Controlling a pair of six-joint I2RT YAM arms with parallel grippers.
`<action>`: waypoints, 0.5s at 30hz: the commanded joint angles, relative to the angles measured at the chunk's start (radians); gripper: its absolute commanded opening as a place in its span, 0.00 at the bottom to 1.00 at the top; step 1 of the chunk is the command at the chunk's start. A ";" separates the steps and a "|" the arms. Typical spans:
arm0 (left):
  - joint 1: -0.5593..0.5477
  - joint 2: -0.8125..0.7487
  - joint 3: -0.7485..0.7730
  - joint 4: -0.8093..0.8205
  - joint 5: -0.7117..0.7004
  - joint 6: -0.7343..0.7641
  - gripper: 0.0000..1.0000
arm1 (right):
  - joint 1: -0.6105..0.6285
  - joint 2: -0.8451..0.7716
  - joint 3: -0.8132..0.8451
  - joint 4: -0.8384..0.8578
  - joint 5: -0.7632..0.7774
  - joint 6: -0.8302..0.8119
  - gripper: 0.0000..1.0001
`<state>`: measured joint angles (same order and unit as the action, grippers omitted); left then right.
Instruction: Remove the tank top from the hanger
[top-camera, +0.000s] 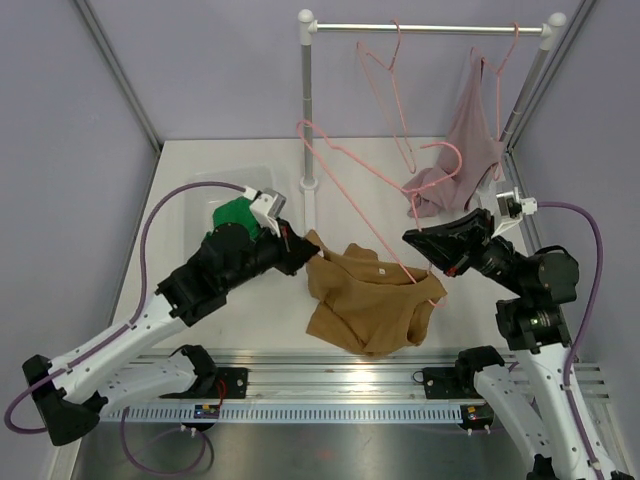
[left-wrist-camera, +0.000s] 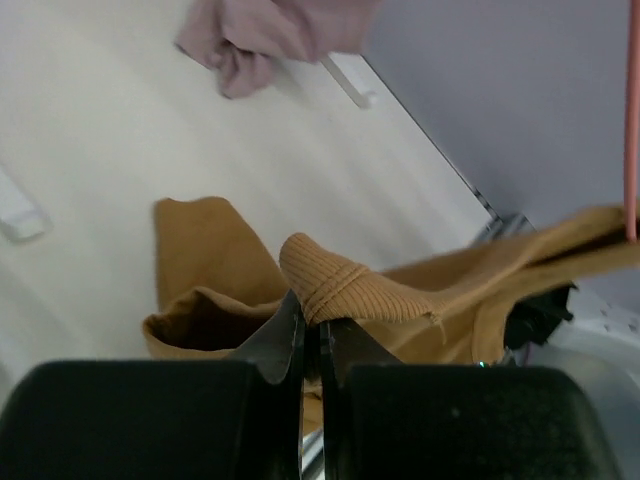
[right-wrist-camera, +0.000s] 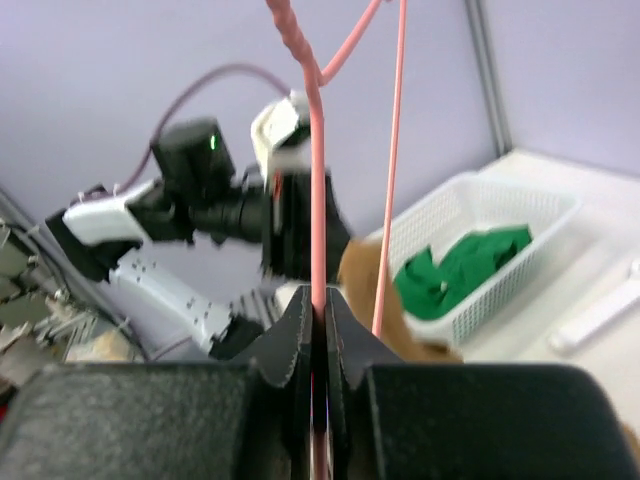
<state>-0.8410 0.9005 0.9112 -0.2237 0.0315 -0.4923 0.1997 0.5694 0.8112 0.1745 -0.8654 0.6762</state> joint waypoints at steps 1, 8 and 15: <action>-0.113 0.003 -0.061 0.158 0.136 0.023 0.00 | 0.000 0.043 -0.071 0.596 0.195 0.212 0.00; -0.210 0.087 -0.113 0.135 0.003 0.044 0.00 | -0.002 0.141 -0.026 0.699 0.304 0.172 0.00; -0.216 0.107 -0.153 0.147 -0.027 0.031 0.00 | 0.000 0.058 -0.056 0.721 0.391 0.045 0.00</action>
<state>-1.0504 1.0103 0.7628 -0.1383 0.0429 -0.4633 0.1997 0.6842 0.7563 0.7620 -0.5686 0.7918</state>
